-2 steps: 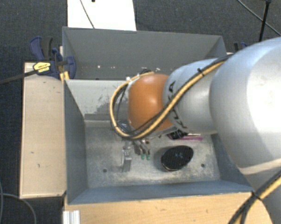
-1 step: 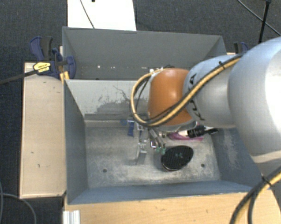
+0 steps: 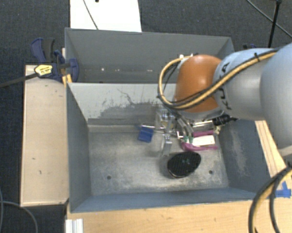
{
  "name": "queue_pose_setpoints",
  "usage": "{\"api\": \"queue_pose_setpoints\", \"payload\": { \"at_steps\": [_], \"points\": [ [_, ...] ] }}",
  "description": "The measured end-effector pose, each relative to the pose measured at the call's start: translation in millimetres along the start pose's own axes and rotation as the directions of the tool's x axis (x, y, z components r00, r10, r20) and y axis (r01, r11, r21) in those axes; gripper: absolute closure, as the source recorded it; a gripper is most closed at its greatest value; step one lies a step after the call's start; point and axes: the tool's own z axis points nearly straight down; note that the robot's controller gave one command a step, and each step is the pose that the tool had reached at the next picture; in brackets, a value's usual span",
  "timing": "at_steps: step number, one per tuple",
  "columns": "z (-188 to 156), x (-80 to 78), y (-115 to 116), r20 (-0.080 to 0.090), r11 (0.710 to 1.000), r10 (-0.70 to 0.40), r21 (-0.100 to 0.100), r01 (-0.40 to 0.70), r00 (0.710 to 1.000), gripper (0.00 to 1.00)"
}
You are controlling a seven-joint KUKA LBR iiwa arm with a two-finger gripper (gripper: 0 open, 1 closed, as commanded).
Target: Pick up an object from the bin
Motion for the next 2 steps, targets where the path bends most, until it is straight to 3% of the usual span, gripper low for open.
{"api": "queue_pose_setpoints", "payload": {
  "at_steps": [1,2],
  "points": [
    [12.7,2.0,28.0,0.005,1.0,-0.005,0.0,0.005,1.0,0.0],
    [9.4,0.1,27.7,0.011,1.0,0.0,-0.002,0.0,1.0,1.0]
  ]
}}
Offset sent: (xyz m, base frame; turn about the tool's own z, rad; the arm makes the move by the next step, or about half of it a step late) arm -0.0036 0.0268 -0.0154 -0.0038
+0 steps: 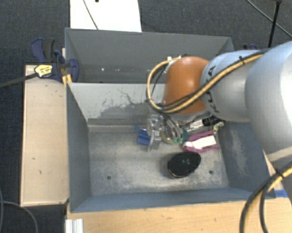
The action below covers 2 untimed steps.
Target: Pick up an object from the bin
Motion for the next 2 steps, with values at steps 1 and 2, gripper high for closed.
{"api": "queue_pose_setpoints", "payload": {
  "at_steps": [1,2],
  "points": [
    [-108.1,21.7,35.6,-0.006,1.0,-0.015,0.0,0.015,1.0,1.0],
    [-179.8,18.4,11.8,-0.004,1.0,-0.015,0.003,0.015,1.0,1.0]
  ]
}}
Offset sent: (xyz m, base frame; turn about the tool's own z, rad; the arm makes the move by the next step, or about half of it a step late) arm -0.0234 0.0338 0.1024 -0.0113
